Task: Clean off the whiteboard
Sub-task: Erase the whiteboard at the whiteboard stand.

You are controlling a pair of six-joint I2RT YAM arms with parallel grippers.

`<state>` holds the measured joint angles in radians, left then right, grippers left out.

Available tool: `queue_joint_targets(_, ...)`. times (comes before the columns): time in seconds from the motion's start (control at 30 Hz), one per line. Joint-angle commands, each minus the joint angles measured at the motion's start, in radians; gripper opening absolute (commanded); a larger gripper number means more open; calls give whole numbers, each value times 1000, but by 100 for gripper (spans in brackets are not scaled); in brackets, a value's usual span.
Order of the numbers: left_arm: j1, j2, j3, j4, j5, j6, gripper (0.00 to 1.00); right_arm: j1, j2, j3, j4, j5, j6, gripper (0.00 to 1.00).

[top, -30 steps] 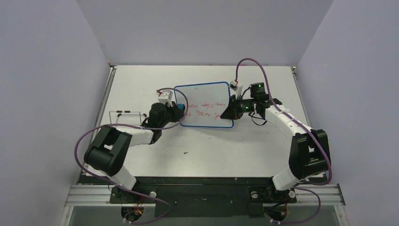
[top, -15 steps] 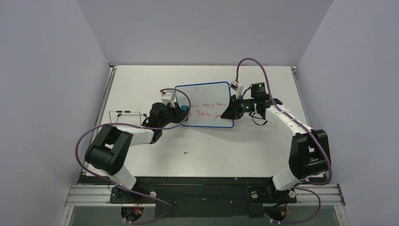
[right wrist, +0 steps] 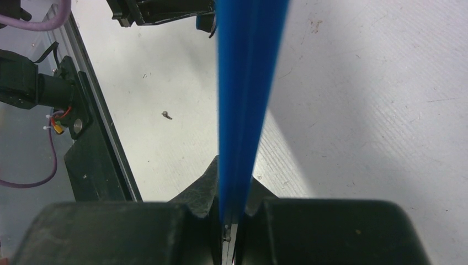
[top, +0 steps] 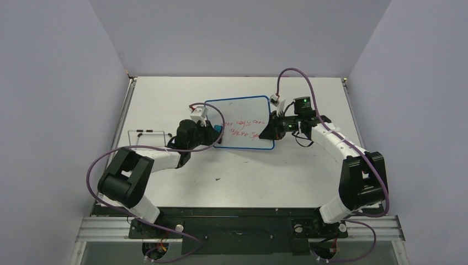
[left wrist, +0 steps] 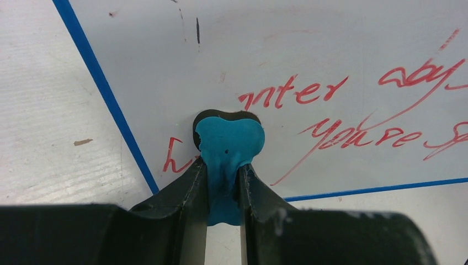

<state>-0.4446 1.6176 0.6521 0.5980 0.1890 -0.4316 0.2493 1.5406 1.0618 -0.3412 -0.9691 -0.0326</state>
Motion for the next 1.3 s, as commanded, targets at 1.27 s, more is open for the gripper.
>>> queue_joint_targets(1.27, 50, -171, -33, 76, 30, -179, 0, 24, -33, 0, -11, -49, -59, 0)
